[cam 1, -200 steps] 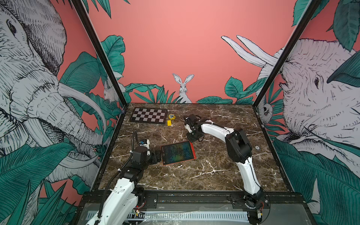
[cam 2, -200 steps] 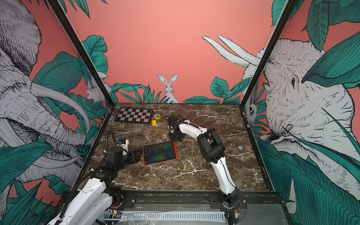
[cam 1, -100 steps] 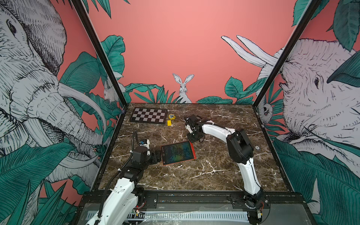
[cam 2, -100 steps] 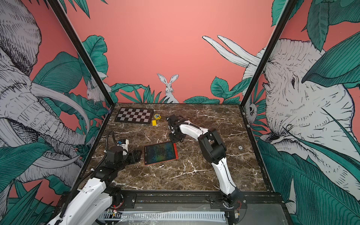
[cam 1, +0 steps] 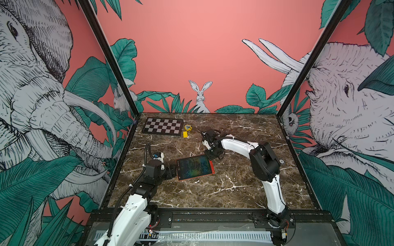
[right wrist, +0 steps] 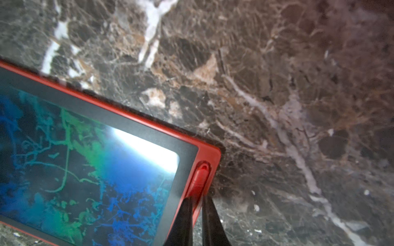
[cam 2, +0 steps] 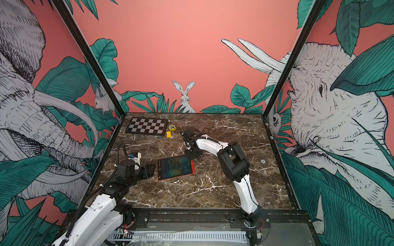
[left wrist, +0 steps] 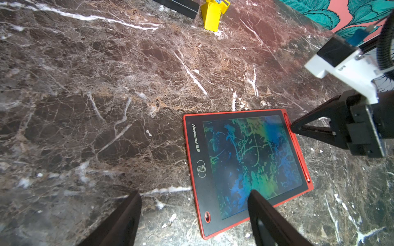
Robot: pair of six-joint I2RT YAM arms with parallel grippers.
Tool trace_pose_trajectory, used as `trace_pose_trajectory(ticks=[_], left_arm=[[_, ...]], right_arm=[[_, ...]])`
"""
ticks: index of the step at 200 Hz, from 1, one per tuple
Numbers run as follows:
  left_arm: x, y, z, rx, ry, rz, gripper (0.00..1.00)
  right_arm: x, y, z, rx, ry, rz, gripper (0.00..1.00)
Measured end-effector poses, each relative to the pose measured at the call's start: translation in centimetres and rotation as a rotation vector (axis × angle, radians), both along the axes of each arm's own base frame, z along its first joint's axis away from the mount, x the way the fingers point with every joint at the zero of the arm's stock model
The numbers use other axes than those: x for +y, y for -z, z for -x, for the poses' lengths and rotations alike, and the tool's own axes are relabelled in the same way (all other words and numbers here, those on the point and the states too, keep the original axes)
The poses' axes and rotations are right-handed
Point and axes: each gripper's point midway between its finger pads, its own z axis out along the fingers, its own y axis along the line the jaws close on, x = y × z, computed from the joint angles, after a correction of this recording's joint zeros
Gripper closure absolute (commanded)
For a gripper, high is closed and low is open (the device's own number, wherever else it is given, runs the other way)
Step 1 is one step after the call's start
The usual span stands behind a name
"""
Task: Place the stylus back onto the writing tablet
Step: Place the stylus on the writing tablet.
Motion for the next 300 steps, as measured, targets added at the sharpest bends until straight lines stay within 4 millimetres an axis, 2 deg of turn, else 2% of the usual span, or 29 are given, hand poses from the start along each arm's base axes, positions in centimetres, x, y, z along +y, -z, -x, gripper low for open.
trace_pose_trajectory(ticks=[117,205,231,276,288,300], left_arm=[[0.0,-0.3,0.0,-0.012,-0.002,0.006,0.19],[0.1,-0.8,0.0,-0.03,-0.005,0.009,0.19],[0.1,-1.1,0.0,-0.043,-0.008,0.01,0.19],[0.3,-1.4,0.0,-0.06,-0.015,0.008,0.19],[0.3,-1.4,-0.1,-0.061,-0.017,0.007,0.19],[0.4,-1.4,-0.1,-0.062,-0.019,0.005,0.19]], right_arm=[[-0.3,0.6,0.0,-0.037,-0.002,0.066,0.88],[-0.2,-0.1,-0.1,-0.051,-0.009,0.051,0.86],[-0.1,-2.0,0.3,-0.057,-0.01,-0.003,0.85],[0.8,-9.4,0.5,-0.137,0.008,-0.202,0.84],[1.0,-10.2,0.4,-0.145,0.009,-0.232,0.84],[1.0,-9.8,0.7,-0.133,0.011,-0.238,0.85]])
